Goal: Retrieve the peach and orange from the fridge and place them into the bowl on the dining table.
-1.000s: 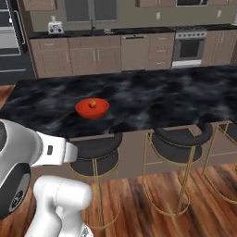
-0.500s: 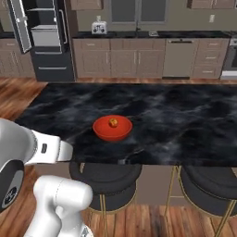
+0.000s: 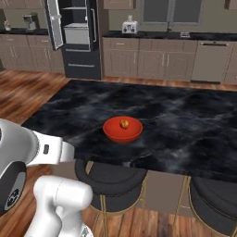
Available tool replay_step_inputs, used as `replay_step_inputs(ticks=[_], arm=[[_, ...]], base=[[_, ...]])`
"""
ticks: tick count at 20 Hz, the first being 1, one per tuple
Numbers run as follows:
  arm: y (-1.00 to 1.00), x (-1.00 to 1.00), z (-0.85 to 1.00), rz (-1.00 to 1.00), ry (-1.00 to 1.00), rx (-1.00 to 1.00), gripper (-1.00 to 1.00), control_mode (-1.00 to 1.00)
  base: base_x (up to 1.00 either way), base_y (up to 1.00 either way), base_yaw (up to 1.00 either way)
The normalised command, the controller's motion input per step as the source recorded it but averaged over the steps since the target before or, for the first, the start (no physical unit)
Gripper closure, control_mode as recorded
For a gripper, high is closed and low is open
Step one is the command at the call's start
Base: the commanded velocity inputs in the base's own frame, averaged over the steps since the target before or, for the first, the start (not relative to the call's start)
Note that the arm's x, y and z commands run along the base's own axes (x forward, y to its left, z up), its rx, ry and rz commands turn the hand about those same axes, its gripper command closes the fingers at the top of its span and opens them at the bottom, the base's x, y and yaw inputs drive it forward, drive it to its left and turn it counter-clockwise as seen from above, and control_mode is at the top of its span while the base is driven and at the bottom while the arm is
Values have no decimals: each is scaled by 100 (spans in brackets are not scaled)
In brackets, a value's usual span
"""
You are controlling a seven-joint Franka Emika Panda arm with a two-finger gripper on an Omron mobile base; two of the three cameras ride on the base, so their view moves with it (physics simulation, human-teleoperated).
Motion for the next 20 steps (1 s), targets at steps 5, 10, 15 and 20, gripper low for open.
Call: replay_step_inputs(ticks=[5,10,15,20], arm=[[0,0,0,0,0,0,100,100],[-1,9,-1,2,-1,0,100,-100],[-17,60,-11,3,-3,0,100,-100],[-27,76,-1,-1,0,0,100,-100]], base=[[99,-20,36],[43,-1,11],[0,0,0],[0,0,0]])
